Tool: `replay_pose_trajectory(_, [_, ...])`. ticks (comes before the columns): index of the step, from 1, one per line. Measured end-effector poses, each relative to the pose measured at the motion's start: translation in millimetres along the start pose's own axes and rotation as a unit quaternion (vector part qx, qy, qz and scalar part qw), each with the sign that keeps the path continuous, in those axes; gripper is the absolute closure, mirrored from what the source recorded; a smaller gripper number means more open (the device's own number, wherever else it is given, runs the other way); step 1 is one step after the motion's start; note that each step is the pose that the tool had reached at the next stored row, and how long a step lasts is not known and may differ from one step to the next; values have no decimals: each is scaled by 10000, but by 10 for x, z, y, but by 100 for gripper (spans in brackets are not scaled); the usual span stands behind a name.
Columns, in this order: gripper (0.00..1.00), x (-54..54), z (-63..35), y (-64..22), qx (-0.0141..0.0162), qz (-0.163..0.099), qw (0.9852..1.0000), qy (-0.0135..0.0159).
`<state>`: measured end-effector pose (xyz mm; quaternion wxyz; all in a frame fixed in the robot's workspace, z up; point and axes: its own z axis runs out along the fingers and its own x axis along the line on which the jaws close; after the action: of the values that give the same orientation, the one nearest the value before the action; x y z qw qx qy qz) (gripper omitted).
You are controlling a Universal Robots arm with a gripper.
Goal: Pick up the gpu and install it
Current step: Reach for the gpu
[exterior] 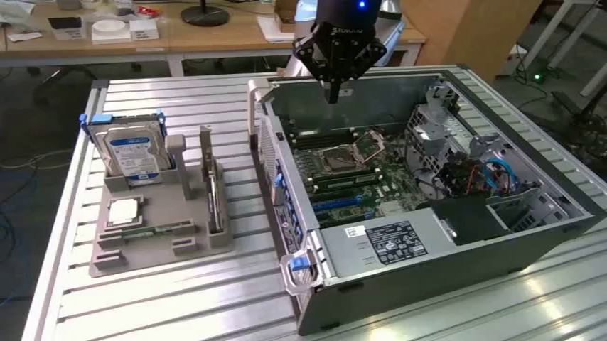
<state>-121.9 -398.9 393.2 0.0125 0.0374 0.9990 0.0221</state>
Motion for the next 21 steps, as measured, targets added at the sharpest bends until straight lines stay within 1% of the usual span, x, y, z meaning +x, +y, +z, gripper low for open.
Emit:
replay_pose_trajectory(5, [89,11,1,-1,-1,1,10000,-1])
replay_pose_trajectory(15, [89,140,-4,-10,0,0,10000,0])
replay_pose_trajectory(21, [89,198,-5,-15,0,0,10000,0])
